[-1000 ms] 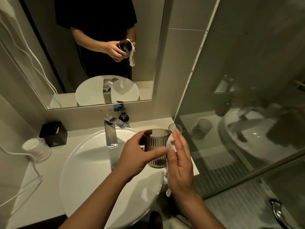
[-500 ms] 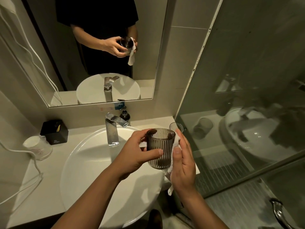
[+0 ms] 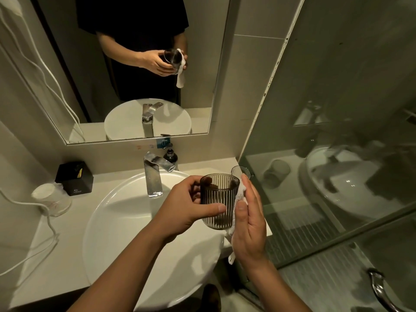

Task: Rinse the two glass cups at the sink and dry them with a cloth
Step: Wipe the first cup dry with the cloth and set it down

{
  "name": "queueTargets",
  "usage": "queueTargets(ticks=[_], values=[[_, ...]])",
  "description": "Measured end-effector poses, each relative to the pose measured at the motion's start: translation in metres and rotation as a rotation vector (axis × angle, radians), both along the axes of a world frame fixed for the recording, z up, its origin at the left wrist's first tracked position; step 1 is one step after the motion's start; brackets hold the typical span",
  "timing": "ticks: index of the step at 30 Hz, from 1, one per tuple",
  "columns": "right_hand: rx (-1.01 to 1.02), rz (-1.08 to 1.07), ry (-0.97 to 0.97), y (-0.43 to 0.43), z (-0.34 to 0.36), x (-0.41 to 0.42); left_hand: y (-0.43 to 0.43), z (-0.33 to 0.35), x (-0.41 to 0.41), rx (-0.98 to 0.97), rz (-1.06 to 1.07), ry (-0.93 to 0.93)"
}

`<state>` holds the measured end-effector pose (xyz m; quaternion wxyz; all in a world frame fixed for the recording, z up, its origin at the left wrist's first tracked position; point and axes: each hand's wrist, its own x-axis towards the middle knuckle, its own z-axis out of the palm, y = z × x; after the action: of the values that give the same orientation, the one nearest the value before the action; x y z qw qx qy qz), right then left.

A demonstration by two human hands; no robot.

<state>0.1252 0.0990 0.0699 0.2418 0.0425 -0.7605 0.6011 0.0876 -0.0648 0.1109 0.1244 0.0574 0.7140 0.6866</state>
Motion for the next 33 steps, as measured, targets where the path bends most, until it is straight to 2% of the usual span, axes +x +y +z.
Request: queueTargets(ticks=[8, 13, 19, 22, 25, 28, 30, 33], values=[[-0.033, -0.005, -0.028, -0.003, -0.003, 0.0, 0.002, 0.006, 0.001, 0.032, -0.078, 0.0], [-0.005, -0.005, -0.025, -0.005, -0.001, 0.002, 0.003, 0.0, -0.002, -0.013, 0.012, 0.017], [-0.012, -0.014, 0.009, -0.005, 0.004, -0.002, -0.001, -0.003, -0.001, 0.162, 0.027, -0.079], [0.018, -0.003, 0.009, -0.004, 0.005, -0.005, 0.001, 0.001, 0.001, 0.121, -0.016, -0.076], [0.059, -0.01, -0.01, -0.005, 0.007, -0.006, 0.006, 0.005, 0.002, 0.021, 0.035, -0.011], [-0.072, 0.013, -0.083, -0.006, 0.009, -0.007, 0.005, 0.004, -0.002, 0.029, 0.063, 0.015], [-0.232, 0.032, -0.216, -0.005, 0.012, -0.008, 0.004, 0.004, -0.003, 0.041, 0.046, 0.028], [-0.434, -0.051, -0.493, -0.001, 0.015, -0.012, 0.005, 0.005, -0.002, 0.024, 0.001, 0.082]])
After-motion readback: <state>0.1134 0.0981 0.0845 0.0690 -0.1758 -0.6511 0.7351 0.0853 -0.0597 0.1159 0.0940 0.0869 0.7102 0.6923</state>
